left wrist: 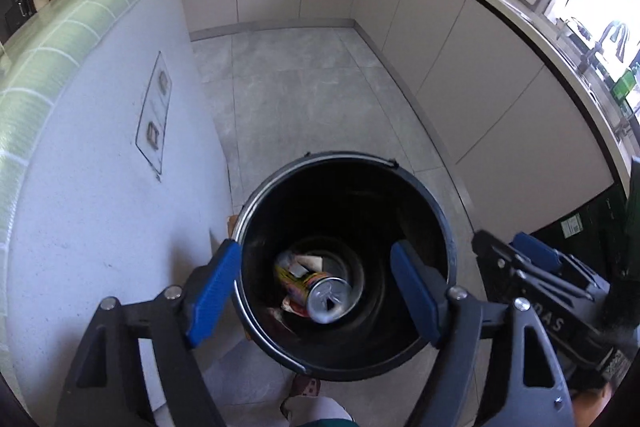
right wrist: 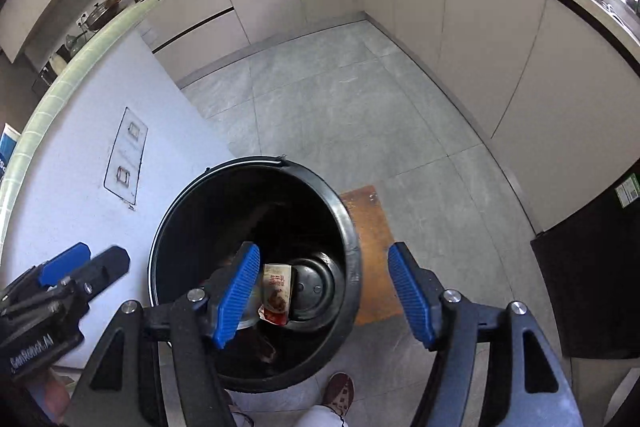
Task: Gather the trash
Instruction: 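Move both tools back to the island toward sponge and steel wool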
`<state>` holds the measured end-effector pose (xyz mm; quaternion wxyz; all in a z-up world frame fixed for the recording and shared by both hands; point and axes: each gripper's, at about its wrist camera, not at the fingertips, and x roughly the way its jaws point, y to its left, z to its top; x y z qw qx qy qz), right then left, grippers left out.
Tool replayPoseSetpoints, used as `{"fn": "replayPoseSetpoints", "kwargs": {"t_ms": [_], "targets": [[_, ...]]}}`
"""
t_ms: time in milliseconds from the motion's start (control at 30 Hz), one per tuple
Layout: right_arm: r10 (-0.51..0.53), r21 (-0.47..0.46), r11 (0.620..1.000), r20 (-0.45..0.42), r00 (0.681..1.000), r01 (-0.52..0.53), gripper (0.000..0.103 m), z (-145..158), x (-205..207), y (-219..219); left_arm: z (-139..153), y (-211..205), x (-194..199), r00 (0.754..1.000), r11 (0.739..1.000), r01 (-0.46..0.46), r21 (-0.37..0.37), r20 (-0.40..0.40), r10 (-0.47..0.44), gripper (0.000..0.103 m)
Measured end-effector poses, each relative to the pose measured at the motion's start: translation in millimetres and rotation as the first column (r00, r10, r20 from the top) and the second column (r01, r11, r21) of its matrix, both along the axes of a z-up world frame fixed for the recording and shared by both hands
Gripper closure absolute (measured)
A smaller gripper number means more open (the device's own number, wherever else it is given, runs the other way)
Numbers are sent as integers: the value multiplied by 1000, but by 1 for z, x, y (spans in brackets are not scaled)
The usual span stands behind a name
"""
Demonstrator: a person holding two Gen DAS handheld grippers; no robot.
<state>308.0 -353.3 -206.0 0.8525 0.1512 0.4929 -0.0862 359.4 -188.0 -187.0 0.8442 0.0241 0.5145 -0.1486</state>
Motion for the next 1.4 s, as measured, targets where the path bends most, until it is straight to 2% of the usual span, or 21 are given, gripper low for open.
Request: {"fn": "replayPoseSetpoints", "kwargs": {"t_ms": [100,267,500,633,733,933,1233,1400], "targets": [[-13,0,1000,1,1000,13,34,5,-4,-3,9,-2,-3,1000,1000,-2,-10,8,3,24],[-27,5,1000,19,999,27,34,24,-9,0,47,6,-14,998,999,27,-21,59,-26,24],[-32,-17,999,82,996,33,34,80,-20,30,109,34,-24,993,997,43,-61,111,-36,24],[-21,-27,999,124,992,24,34,116,-23,63,135,72,-22,989,996,37,-80,145,-25,24],[3,-28,1000,162,987,1,34,139,-22,93,148,110,-20,985,996,8,-84,173,7,24],[105,-24,995,214,971,-102,33,169,-8,200,152,215,-12,974,992,-114,-53,190,122,24],[207,-21,978,223,953,-208,33,168,11,359,132,388,0,937,956,-294,6,201,287,24],[247,-2,968,213,945,-253,33,161,21,429,124,460,6,917,932,-361,34,197,348,24]]}}
